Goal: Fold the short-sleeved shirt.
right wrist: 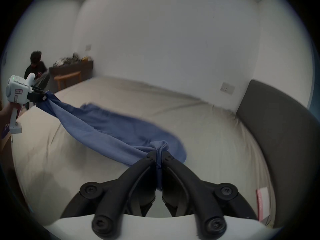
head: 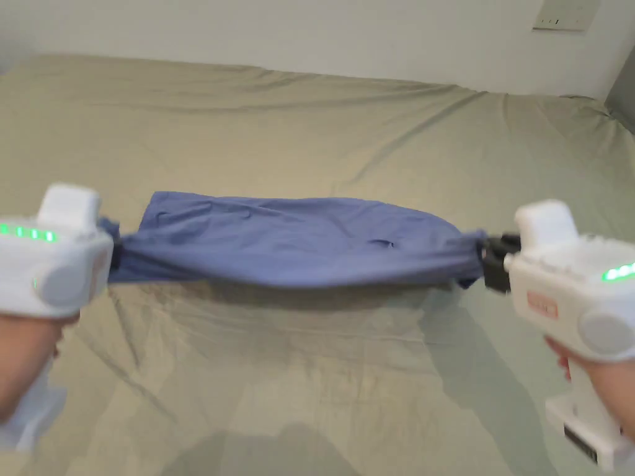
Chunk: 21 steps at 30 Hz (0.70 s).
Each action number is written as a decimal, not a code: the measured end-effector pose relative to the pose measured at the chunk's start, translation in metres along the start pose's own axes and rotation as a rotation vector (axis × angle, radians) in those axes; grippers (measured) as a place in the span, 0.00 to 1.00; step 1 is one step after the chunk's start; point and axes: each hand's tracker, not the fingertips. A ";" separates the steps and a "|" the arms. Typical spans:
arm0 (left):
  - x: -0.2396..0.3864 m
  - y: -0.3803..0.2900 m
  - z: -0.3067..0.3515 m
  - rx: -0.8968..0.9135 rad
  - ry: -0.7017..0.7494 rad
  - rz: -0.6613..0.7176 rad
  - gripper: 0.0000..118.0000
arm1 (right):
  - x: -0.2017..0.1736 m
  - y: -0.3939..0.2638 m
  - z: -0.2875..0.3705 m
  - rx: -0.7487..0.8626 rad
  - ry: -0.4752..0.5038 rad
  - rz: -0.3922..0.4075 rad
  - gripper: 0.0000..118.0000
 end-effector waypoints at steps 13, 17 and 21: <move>-0.008 -0.214 0.064 -0.291 -0.052 -0.011 0.05 | -0.044 -0.178 0.072 -0.352 0.153 -0.143 0.05; -0.016 -0.216 0.090 -0.287 -0.069 -0.029 0.05 | -0.031 -0.185 0.102 -0.398 0.166 -0.248 0.05; -0.017 -0.221 0.110 -0.303 -0.083 -0.093 0.05 | -0.026 -0.185 0.129 -0.431 0.140 -0.253 0.05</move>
